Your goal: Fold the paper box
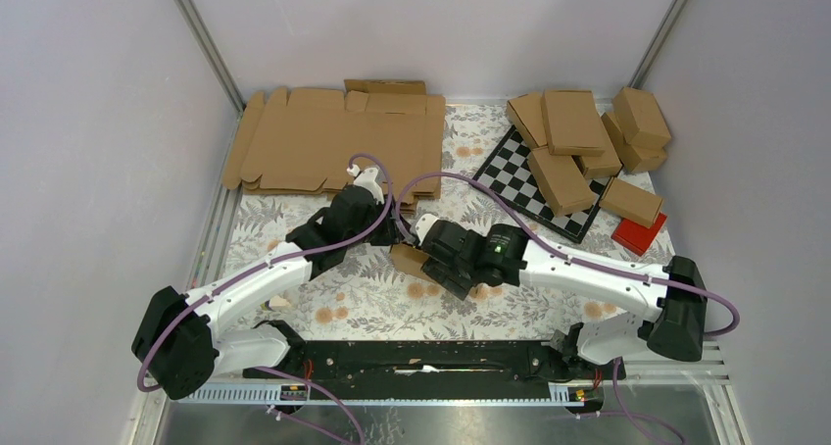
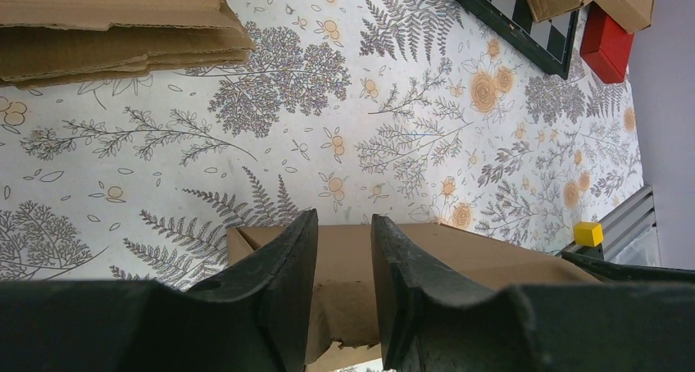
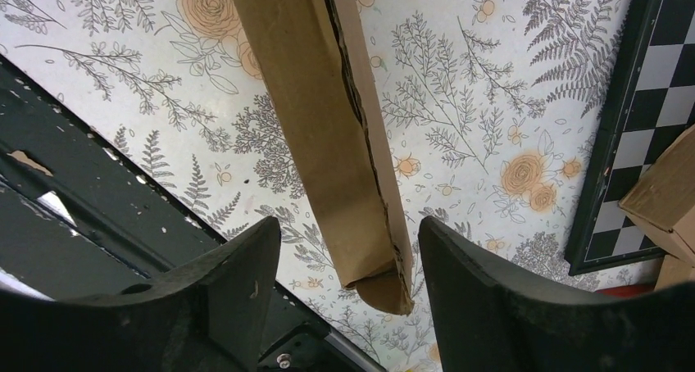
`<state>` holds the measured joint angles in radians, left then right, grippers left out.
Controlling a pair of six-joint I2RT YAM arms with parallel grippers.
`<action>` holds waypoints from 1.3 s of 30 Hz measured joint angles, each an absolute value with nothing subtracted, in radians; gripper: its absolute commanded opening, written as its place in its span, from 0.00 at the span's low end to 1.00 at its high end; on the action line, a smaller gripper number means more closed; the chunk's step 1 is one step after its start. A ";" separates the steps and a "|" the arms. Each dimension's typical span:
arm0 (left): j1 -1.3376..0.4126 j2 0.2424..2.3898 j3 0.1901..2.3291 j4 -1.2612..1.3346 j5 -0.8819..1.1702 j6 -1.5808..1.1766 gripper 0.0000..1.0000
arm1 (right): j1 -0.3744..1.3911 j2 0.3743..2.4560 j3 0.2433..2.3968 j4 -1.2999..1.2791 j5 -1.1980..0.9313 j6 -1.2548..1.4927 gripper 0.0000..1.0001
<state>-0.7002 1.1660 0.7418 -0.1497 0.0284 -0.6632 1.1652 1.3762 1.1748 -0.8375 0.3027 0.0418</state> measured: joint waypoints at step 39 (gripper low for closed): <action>-0.546 0.902 0.455 0.193 0.312 -0.499 0.44 | 1.185 1.394 1.114 -0.812 0.407 0.045 0.39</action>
